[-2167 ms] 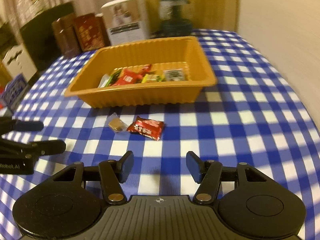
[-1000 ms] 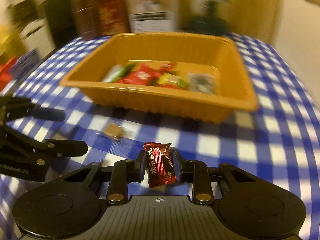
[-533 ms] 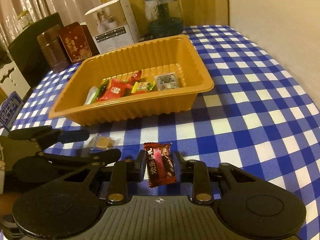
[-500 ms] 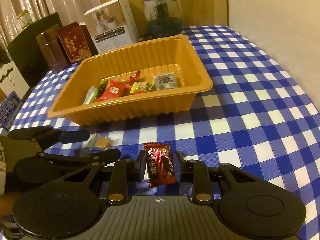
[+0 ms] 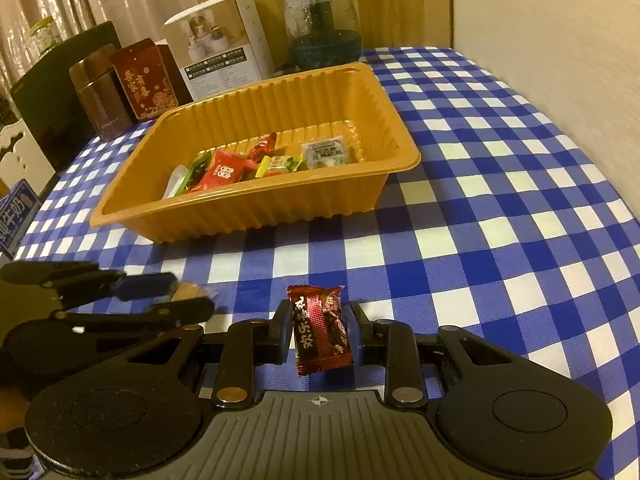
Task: Organize snacks
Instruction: 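Grasp the clear-wrapped brown square candy with the left tool while the right tool holds its candy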
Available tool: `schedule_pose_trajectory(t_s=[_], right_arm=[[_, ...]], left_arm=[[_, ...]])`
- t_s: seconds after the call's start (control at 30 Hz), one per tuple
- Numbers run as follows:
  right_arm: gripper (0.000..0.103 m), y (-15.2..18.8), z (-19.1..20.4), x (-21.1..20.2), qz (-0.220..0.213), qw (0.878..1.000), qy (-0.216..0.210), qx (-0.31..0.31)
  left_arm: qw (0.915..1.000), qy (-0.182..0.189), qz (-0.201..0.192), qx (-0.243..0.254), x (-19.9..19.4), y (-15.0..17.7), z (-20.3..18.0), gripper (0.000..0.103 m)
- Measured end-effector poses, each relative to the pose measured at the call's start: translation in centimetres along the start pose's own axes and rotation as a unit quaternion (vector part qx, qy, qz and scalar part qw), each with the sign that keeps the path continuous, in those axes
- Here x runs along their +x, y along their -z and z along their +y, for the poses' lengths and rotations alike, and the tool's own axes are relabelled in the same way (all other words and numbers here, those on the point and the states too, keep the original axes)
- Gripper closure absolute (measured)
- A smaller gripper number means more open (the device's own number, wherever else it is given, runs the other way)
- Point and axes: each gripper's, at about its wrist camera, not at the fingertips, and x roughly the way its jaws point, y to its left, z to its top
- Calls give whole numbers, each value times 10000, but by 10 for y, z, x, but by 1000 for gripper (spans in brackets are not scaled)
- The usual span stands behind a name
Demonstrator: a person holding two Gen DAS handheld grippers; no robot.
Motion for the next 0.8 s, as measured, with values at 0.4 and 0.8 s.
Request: schedule_pose_trajectory(t_s=[0.4, 0.8], right_arm=[[74, 15, 22, -30, -40, 9998, -170, 78], [74, 24, 40, -66, -130, 9996, -234, 119]], left_arm=[[9987, -19, -8, -518, -58, 13, 10, 69], [9970, -131, 0, -766, -103, 22, 4, 69]])
